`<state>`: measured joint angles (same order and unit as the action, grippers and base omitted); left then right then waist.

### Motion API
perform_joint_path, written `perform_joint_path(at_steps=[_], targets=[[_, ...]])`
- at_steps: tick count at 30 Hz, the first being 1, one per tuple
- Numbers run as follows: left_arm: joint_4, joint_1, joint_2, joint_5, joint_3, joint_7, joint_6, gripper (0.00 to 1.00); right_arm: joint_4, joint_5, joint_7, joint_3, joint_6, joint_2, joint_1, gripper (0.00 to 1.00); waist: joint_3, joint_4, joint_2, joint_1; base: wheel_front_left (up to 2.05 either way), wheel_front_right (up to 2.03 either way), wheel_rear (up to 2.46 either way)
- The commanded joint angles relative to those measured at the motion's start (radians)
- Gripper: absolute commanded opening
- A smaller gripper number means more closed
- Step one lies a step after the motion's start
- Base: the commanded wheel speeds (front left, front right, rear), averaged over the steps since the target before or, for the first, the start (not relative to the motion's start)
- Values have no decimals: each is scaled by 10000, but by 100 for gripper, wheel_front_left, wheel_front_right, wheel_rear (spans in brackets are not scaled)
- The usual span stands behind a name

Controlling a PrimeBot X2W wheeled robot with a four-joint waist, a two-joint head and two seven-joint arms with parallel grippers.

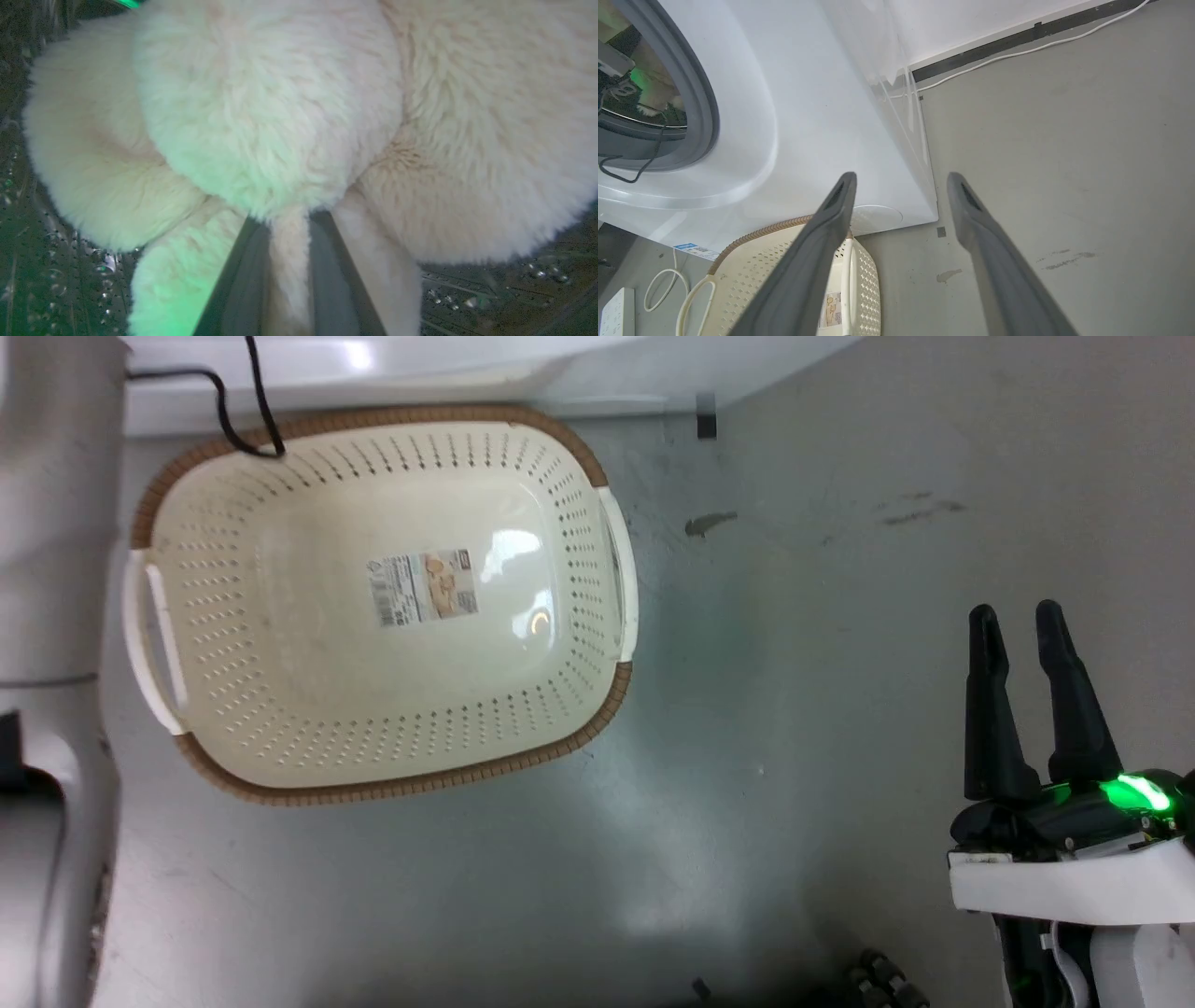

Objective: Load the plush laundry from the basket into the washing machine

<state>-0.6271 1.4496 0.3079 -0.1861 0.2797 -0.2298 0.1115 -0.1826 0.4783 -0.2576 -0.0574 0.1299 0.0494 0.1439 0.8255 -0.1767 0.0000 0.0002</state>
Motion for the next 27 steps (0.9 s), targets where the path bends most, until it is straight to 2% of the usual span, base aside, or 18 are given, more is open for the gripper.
perform_joint_path(at_steps=[1,10,16,22,23,24,25,27], targets=[[48,251,51,63,24,-14,-1,0,-70,49,-42,20,8,8,68,100,279,-111,0,-2,0,0,0],[62,1569,591,580,367,693,-50,0,-279,280,-42,-72,8,8,-1,100,1079,-367,0,-2,0,0,0],[223,2076,740,719,492,1054,-10,0,-339,352,-42,-47,8,8,-47,100,1381,-491,0,-2,0,0,0],[370,2337,757,368,239,1198,26,0,-424,417,-42,-74,8,8,-52,100,1538,-522,0,-2,0,0,0],[337,2351,730,274,201,1320,5,29,-428,428,-42,-72,8,8,-56,100,1552,-512,0,-2,0,0,0],[306,2380,711,207,203,1448,-46,49,-428,435,-42,-70,8,8,-59,100,1567,-495,0,-2,0,0,0],[268,2408,698,160,206,1566,-75,100,-416,426,-42,-82,8,8,-54,100,1578,-483,0,-2,0,0,0],[188,2462,657,62,190,1748,-87,100,-385,410,-42,-96,8,8,-14,100,1594,-464,0,-2,0,0,0]])
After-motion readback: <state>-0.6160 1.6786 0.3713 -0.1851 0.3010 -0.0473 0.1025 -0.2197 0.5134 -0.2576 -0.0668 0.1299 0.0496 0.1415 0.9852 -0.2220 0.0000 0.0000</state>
